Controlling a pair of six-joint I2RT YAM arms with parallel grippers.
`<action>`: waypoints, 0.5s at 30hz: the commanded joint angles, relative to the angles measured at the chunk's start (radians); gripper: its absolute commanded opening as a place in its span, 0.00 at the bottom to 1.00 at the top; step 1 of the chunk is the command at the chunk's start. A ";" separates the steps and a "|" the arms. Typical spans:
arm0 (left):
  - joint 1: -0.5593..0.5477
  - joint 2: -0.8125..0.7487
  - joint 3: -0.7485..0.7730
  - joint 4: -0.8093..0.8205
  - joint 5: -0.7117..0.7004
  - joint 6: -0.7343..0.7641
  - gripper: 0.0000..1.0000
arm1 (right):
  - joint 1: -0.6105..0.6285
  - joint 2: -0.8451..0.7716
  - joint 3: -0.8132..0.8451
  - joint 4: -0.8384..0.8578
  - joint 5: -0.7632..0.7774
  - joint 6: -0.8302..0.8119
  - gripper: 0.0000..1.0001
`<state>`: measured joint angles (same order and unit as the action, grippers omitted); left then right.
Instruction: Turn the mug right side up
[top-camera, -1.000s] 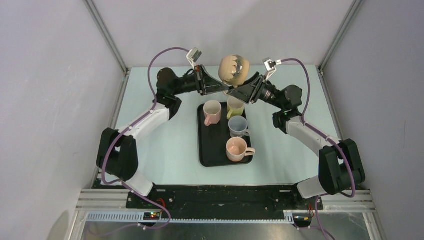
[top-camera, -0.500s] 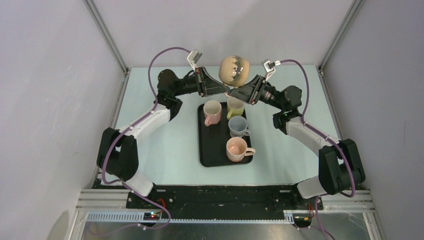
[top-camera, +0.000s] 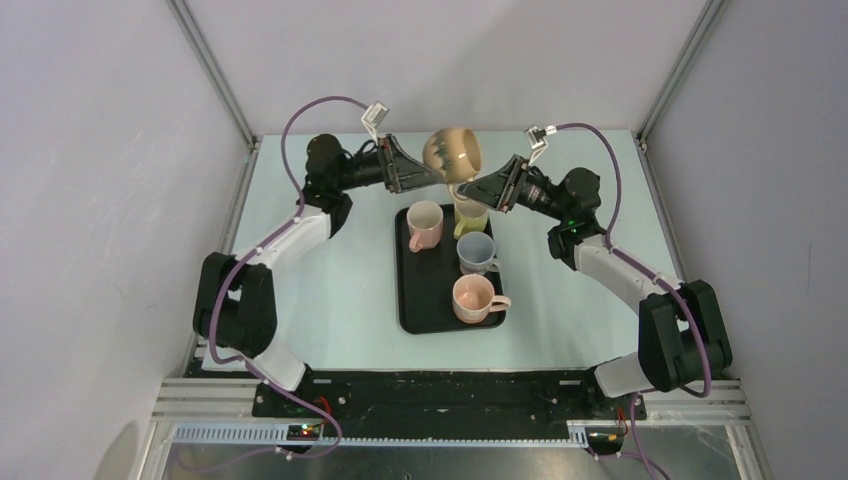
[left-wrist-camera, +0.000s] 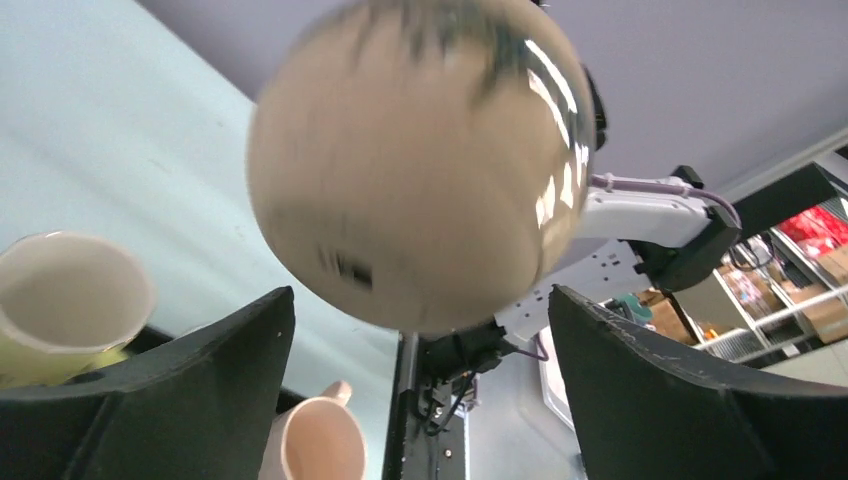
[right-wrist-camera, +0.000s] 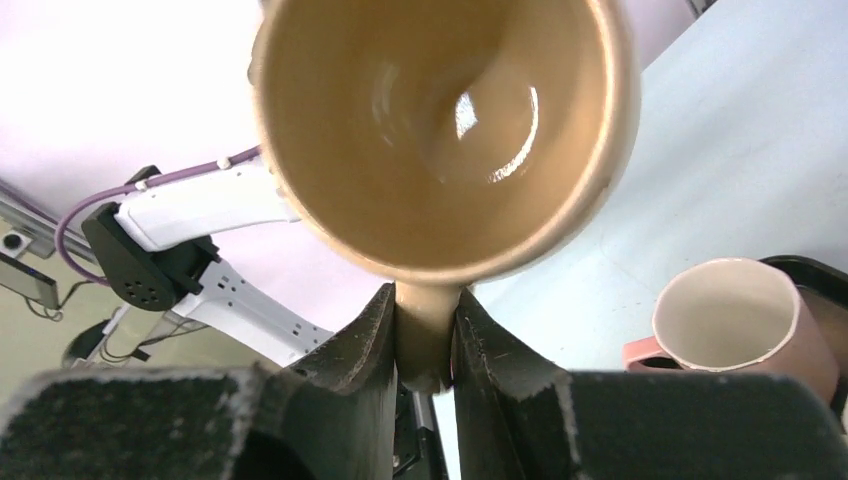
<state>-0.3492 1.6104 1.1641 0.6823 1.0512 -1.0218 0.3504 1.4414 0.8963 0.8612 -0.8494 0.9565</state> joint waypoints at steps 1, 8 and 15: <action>0.036 -0.034 -0.030 -0.078 -0.023 0.116 0.99 | 0.005 -0.083 0.026 0.047 0.022 -0.092 0.00; 0.082 -0.082 -0.080 -0.303 -0.106 0.325 1.00 | 0.039 -0.091 0.027 -0.101 0.047 -0.220 0.00; 0.128 -0.112 -0.091 -0.387 -0.100 0.394 1.00 | 0.089 -0.071 0.045 -0.219 0.056 -0.325 0.00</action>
<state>-0.2615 1.5597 1.0744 0.3515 0.9997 -0.7212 0.4011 1.4162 0.8948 0.5972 -0.7673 0.7280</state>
